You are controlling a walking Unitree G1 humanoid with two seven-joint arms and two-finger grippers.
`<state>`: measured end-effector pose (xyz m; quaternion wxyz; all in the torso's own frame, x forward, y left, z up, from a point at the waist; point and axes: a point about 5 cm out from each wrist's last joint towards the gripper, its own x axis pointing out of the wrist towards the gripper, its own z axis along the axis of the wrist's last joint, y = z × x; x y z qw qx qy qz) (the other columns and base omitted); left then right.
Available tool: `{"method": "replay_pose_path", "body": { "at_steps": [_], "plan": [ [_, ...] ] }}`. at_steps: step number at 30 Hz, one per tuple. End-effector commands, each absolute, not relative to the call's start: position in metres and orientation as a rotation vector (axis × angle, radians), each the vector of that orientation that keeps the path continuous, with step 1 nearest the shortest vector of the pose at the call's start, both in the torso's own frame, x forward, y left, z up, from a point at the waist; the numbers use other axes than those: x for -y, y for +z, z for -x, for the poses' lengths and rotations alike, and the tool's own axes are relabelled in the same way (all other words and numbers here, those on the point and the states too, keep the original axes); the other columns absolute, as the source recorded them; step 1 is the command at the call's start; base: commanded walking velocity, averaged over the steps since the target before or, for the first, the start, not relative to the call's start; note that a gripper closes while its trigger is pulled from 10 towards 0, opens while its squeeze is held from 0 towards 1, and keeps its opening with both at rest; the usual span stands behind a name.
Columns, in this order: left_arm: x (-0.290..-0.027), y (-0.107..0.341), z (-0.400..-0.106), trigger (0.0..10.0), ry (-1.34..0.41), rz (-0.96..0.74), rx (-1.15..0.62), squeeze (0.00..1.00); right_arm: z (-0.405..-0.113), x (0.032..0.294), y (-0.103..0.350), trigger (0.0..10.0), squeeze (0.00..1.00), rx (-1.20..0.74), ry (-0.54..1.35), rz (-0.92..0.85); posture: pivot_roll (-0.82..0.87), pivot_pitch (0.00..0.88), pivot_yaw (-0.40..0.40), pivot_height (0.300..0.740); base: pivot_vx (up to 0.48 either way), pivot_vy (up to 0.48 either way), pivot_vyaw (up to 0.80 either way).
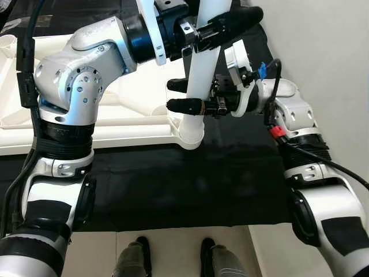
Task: Building children table
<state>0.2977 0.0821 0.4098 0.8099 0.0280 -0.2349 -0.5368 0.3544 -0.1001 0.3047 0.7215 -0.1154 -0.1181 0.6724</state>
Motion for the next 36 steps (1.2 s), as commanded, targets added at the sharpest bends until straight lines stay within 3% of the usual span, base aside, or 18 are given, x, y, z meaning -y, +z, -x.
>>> {"method": "replay_pose_path", "body": {
  "at_steps": [1,8,9,10,12,20,31,32,33,36],
  "plan": [
    [-0.094,0.413,-0.293,10.0,-1.121,-0.055,0.514,1.00,-0.355,0.099,0.288,0.0,0.00,0.193,1.454,0.275,0.07,0.338,-0.019,0.740,0.000,0.000,0.00],
    [-0.094,0.413,-0.293,10.0,-1.121,-0.055,0.514,1.00,-0.355,0.099,0.288,0.0,0.00,0.193,1.454,0.275,0.07,0.338,-0.019,0.740,0.000,0.000,0.00],
    [-0.143,0.393,-0.271,10.0,-0.965,0.108,0.502,1.00,-0.362,0.094,0.228,0.0,0.00,0.022,0.928,0.265,0.05,0.298,-0.024,0.740,0.000,0.000,0.00],
    [-0.143,0.393,-0.271,10.0,-0.965,0.108,0.502,1.00,-0.362,0.094,0.228,0.0,0.00,0.022,0.928,0.265,0.05,0.298,-0.024,0.740,0.000,0.000,0.00],
    [-0.186,0.325,-0.232,10.0,-0.712,0.176,0.349,1.00,-0.351,0.099,0.167,0.0,0.00,-0.114,0.267,0.226,0.07,0.262,-0.029,0.740,0.000,0.000,0.00],
    [-0.187,0.304,-0.241,10.0,-0.658,0.200,0.314,1.00,-0.371,0.088,0.191,0.0,0.00,-0.034,0.316,0.253,0.06,0.212,-0.047,0.740,0.000,0.000,0.00],
    [-0.179,0.281,-0.227,10.0,-0.614,0.204,0.205,1.00,-0.363,0.090,0.188,0.0,0.00,-0.035,0.217,0.262,0.07,0.180,-0.042,0.740,0.000,0.000,0.00],
    [-0.174,0.266,-0.223,10.0,-0.622,0.184,0.144,0.46,-0.363,0.089,0.188,0.0,0.00,-0.035,0.231,0.262,0.07,0.180,-0.042,0.740,0.000,0.000,0.00],
    [-0.165,0.247,-0.218,10.0,-0.643,0.168,0.062,0.00,-0.364,0.089,0.189,9.9,0.00,-0.030,0.241,0.262,0.07,0.182,-0.035,0.740,0.000,0.000,0.00],
    [-0.150,0.209,-0.204,10.0,-0.680,0.143,-0.096,0.00,-0.366,0.091,0.191,10.0,0.00,-0.030,0.252,0.241,0.07,0.187,-0.032,0.740,0.000,0.000,0.00]
  ]
}}
